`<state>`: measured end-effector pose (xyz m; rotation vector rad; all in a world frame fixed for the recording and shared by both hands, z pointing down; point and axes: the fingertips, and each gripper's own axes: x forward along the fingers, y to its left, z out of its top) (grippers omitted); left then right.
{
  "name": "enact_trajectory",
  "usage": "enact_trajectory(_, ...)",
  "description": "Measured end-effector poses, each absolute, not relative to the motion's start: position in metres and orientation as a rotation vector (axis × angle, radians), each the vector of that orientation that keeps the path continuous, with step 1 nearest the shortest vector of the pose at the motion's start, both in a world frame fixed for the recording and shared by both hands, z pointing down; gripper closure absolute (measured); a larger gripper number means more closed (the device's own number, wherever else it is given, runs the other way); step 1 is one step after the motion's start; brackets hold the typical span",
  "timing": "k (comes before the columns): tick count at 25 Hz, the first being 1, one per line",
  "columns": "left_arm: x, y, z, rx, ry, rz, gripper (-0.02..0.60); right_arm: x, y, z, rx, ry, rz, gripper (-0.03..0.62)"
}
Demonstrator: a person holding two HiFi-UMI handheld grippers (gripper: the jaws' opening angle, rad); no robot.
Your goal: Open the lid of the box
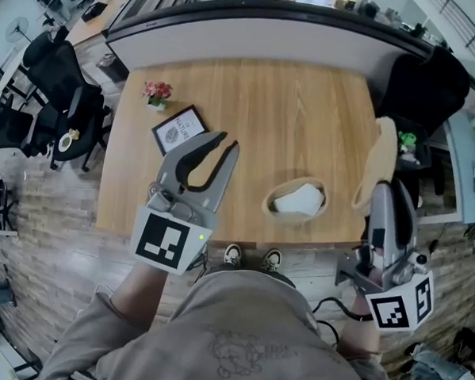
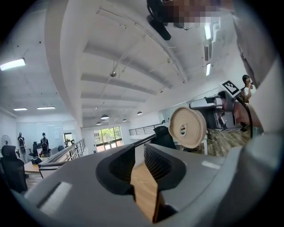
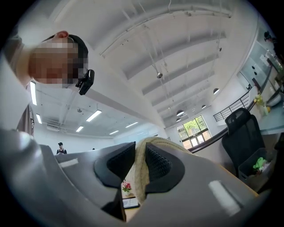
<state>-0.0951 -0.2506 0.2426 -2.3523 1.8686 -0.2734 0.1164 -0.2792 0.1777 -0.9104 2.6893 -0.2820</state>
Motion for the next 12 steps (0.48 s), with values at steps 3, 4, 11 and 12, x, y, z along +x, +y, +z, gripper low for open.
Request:
enact_trajectory(3,-0.097,-0.243,0.241,-2.341,1.874,-0.287,0.522,0.119,-0.274,0.176,-0.924,2.692,-0.271,0.513)
enact_trajectory(4,-0.098,-0.241,0.241,-2.339,1.881,-0.29,0.534,0.12,-0.274,0.178,-0.932,2.694,-0.279,0.513)
enact_trajectory(11,-0.101,-0.234,0.252,-2.364,1.931,-0.286,0.581,0.118,-0.274,0.196,-0.948,2.736,-0.346,0.513)
enact_trajectory(12,-0.101,-0.234,0.252,-2.372,1.94,-0.271,0.581,0.118,-0.275,0.199,-0.955,2.737,-0.353,0.514)
